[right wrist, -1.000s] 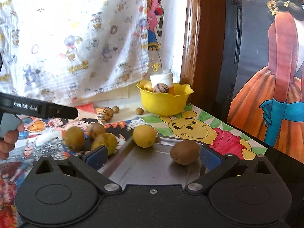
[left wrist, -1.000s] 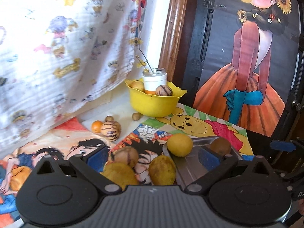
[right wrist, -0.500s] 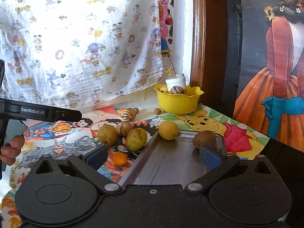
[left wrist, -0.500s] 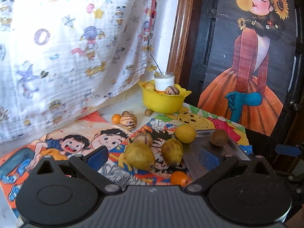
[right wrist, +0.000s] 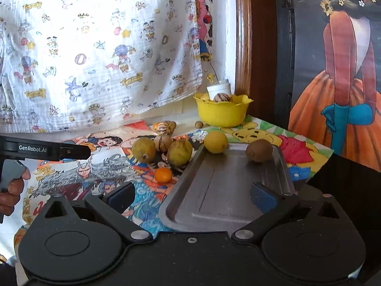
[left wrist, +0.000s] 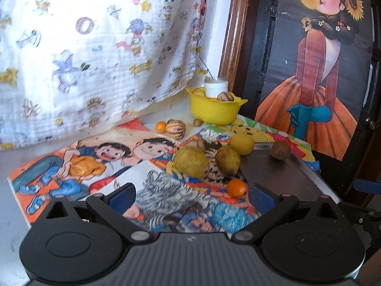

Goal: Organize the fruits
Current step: 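Withdraw both open tools from the tray toward the remaining fruits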

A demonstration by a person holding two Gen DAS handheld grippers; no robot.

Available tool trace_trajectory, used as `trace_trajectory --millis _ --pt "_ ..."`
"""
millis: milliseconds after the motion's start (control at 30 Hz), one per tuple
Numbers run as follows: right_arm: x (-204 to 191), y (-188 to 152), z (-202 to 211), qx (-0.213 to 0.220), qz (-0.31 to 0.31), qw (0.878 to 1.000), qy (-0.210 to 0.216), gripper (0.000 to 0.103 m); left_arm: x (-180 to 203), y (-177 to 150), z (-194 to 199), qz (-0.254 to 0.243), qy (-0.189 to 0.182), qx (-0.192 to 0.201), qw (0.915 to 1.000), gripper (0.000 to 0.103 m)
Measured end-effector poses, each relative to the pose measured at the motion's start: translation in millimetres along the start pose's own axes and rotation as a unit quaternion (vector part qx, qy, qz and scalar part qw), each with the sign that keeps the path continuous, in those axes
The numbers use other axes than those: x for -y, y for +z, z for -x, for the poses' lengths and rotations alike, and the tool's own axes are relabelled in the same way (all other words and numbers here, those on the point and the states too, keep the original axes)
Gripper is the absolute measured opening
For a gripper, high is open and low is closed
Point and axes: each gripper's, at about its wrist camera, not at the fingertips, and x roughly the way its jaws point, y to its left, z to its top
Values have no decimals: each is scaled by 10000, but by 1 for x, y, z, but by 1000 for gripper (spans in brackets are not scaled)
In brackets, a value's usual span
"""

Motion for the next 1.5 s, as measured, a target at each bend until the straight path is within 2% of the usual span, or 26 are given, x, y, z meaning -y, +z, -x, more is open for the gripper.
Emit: trace_trajectory --millis 567,833,1500 --pt "-16 -33 3 -491 -352 9982 -56 102 -23 -32 13 -163 91 -203 9996 103" --pt "-29 -44 -2 -790 -428 9959 46 102 -31 -40 14 -280 115 -332 9990 103" --pt "-54 -43 -22 -1022 -186 9935 462 102 -41 -35 7 -816 136 -479 9954 103"
